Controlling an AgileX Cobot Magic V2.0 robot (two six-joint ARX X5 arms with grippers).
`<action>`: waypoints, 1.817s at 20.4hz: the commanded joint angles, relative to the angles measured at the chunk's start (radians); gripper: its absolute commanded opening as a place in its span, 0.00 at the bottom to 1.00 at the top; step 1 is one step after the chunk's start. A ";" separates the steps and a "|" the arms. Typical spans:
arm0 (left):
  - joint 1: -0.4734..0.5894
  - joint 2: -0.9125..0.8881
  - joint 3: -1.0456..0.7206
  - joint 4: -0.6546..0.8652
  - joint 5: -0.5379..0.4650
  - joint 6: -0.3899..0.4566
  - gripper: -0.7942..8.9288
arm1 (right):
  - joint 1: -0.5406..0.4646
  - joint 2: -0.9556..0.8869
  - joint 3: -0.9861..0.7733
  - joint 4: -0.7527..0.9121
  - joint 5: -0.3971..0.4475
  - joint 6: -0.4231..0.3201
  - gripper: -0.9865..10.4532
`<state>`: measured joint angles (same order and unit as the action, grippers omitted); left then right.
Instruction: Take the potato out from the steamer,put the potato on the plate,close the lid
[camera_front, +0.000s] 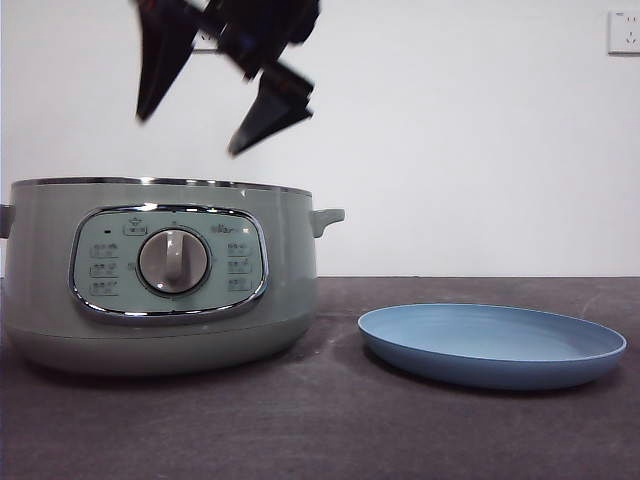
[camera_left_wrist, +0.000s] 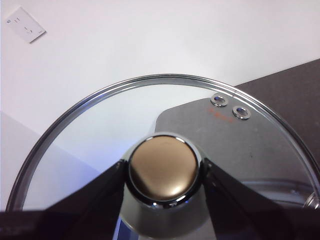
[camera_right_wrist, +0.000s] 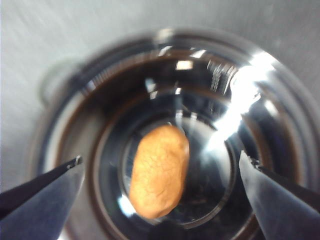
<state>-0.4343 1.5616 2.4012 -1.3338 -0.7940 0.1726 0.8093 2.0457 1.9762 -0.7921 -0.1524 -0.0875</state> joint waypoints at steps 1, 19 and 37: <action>-0.002 -0.009 0.011 -0.008 -0.016 0.013 0.07 | 0.031 0.056 0.007 0.006 0.060 -0.042 0.60; 0.000 -0.009 0.011 -0.026 0.037 0.011 0.07 | 0.030 0.066 0.338 -0.251 0.084 -0.085 0.08; 0.052 -0.009 0.011 -0.022 0.513 0.012 0.07 | -0.307 -0.275 0.116 -0.592 0.308 0.126 0.08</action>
<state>-0.3843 1.5623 2.4012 -1.3350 -0.2798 0.1738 0.5018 1.7676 2.1128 -1.3636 0.1570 0.0235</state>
